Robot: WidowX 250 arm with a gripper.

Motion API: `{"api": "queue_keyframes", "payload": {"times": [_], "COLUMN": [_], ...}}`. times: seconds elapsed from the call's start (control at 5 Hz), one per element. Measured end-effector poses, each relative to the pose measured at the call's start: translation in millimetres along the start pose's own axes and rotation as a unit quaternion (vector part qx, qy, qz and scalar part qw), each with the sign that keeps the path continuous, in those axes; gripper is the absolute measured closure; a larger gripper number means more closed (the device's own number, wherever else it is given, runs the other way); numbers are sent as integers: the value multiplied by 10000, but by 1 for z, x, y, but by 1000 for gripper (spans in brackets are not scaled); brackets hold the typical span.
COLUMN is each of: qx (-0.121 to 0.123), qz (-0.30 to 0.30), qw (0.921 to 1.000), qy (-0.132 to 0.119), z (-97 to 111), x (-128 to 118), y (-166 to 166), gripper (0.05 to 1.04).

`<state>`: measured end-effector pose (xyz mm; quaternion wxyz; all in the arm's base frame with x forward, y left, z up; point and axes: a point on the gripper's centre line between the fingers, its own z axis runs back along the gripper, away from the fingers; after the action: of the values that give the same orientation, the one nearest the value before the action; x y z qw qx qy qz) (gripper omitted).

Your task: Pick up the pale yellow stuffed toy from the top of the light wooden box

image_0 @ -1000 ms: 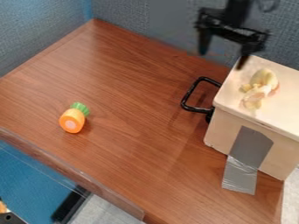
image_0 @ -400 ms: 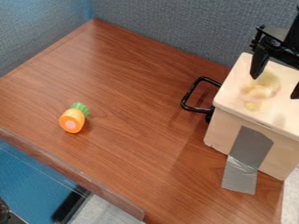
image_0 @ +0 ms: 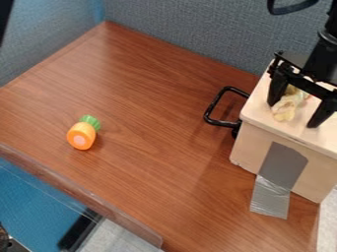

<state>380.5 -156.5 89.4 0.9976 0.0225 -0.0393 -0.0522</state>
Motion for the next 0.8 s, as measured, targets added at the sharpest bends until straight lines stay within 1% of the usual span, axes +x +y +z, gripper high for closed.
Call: {"api": "queue_keyframes", "payload": {"times": [0.2,0.4,0.6,0.8], "qx": [56,182,336,435], "qz": [29,222,688,1171], "qw": [10000,9996,9971,9921], "qy": [49,-27,3,-96], "z": [-3,-1,1,6], "x": [-2,-7,-13,-19], "y": [6,27,71,126], "gripper": [392,699,908,992]}}
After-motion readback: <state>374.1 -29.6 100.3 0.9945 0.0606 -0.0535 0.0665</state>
